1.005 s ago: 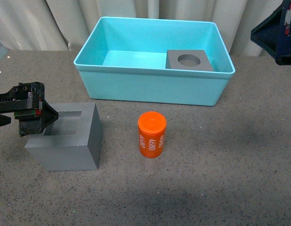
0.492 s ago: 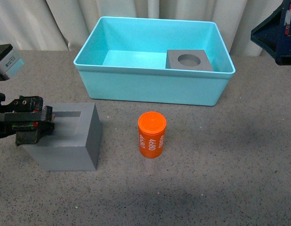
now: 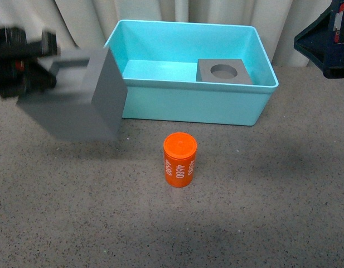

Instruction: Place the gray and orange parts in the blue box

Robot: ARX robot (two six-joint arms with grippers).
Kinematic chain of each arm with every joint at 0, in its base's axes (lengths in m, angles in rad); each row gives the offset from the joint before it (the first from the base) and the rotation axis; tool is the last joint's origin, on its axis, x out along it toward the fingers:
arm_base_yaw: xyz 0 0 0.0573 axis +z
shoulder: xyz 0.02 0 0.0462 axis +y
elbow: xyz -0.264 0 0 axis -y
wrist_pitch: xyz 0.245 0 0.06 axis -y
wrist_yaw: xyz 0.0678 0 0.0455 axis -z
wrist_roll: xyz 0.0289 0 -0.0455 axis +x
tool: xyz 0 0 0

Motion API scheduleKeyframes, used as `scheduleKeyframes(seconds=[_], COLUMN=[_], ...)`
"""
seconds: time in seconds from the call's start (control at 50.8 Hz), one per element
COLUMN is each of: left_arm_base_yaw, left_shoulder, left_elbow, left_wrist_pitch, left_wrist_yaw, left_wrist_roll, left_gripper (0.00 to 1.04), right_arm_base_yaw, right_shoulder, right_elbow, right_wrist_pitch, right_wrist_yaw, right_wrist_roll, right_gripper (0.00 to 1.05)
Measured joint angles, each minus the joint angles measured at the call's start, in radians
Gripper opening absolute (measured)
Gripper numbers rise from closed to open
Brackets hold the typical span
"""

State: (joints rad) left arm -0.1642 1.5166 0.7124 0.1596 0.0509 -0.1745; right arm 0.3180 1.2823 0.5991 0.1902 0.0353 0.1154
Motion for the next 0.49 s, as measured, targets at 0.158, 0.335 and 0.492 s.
scheduleKeyframes(seconds=[0.158, 0.335, 0.492], left_arm_base_yaw=[-0.028, -0.041, -0.044], left_shoulder=[0.031, 0.192, 0.335], left_elbow=[0.15, 0.322, 0.445], left_wrist_pitch=[0.04, 0.051, 0.043], left_wrist_yaw=[-0.038, -0.063, -0.078], left_wrist_roll=[-0.03, -0.029, -0.014], left_gripper=[0.18, 0.18, 0.18], right_arm_base_yaw=[0.0, 0.0, 0.0], right_shoulder=[0.0, 0.0, 0.0], right_elbow=[0.0, 0.0, 0.0], right_wrist_pitch=[0.0, 0.0, 0.0], right_wrist_yaw=[0.001, 0.0, 0.001], right_wrist_roll=[0.0, 0.0, 0.0], right_gripper=[0.95, 0.95, 0.95])
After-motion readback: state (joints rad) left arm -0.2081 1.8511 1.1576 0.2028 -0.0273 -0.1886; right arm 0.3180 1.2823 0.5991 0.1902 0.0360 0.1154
